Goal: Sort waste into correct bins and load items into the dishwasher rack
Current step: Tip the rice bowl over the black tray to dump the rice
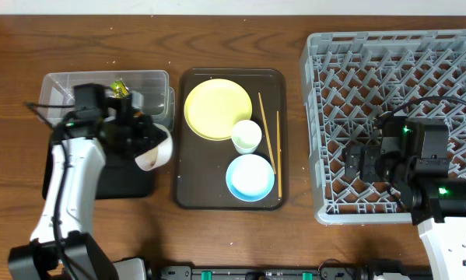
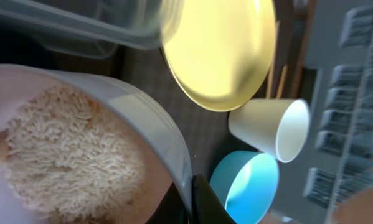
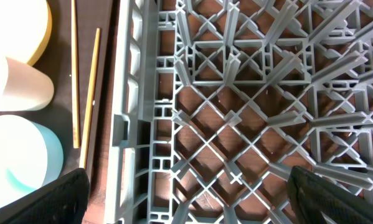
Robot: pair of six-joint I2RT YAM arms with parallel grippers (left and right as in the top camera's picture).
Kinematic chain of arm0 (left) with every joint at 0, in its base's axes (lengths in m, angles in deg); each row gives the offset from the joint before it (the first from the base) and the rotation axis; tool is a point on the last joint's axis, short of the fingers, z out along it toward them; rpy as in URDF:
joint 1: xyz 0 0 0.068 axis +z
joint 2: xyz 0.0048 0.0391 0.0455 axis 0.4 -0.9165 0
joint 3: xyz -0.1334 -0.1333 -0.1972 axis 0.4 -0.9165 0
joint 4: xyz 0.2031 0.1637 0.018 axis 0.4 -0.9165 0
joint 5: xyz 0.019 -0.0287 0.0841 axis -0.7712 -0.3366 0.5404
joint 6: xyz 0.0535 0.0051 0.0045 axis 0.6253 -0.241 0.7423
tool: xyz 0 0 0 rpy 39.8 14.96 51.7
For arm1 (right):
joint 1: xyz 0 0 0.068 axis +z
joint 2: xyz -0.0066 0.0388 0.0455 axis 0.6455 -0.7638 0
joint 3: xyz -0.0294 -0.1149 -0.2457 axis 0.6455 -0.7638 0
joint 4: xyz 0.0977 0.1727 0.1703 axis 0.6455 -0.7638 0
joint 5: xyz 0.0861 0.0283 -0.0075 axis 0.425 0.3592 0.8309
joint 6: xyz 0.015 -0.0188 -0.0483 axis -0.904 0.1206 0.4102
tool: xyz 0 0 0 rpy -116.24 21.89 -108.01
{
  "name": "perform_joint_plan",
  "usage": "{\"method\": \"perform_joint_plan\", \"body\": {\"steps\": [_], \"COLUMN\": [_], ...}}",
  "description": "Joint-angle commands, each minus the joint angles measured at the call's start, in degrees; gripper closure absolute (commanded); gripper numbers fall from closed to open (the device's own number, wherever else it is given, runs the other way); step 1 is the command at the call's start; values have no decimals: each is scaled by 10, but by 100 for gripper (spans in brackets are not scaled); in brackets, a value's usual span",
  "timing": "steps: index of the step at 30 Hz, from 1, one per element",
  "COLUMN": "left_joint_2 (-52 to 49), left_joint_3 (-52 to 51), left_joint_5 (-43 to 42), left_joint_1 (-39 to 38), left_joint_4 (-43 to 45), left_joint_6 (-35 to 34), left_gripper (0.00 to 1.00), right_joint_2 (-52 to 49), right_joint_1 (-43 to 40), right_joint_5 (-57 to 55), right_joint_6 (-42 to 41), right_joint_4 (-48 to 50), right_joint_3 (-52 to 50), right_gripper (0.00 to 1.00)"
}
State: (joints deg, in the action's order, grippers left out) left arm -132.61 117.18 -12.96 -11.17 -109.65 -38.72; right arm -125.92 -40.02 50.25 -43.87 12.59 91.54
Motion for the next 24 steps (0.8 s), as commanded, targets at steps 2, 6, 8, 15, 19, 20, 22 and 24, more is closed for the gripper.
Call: {"method": "perform_joint_plan", "body": {"steps": [2,6,8,15,19,20,22,24], "left_joint_2": [-42,-82,-104,-176,-192,-192,-192,-192], "left_joint_3": [1,1,1,1,1,1,2,2], "left_joint_5": [-138,-206,-247,-415,-446,-454,-483,-491], "left_joint_1": [59,103,123,188,213,219,229,240], "left_joint_4": [-3,-3,-3,-3,-3,-3,-3,-4], "left_joint_6": [66,75,75,75,74,74,74,63], "left_gripper": [94,94,94,94,94,94,94,94], "right_joint_2": [0,0,0,0,0,0,0,0], "right_joint_1": [6,6,6,6,6,6,6,6], "right_joint_5": [2,2,2,2,2,2,2,2], "right_joint_6": [-4,-4,-4,-4,-4,-4,-4,-4], "right_joint_4": [-1,-3,-3,-3,-3,-3,-3,-3], "right_joint_3": [11,11,11,11,11,11,11,11], "right_gripper": [1,1,1,1,1,1,1,1]}}
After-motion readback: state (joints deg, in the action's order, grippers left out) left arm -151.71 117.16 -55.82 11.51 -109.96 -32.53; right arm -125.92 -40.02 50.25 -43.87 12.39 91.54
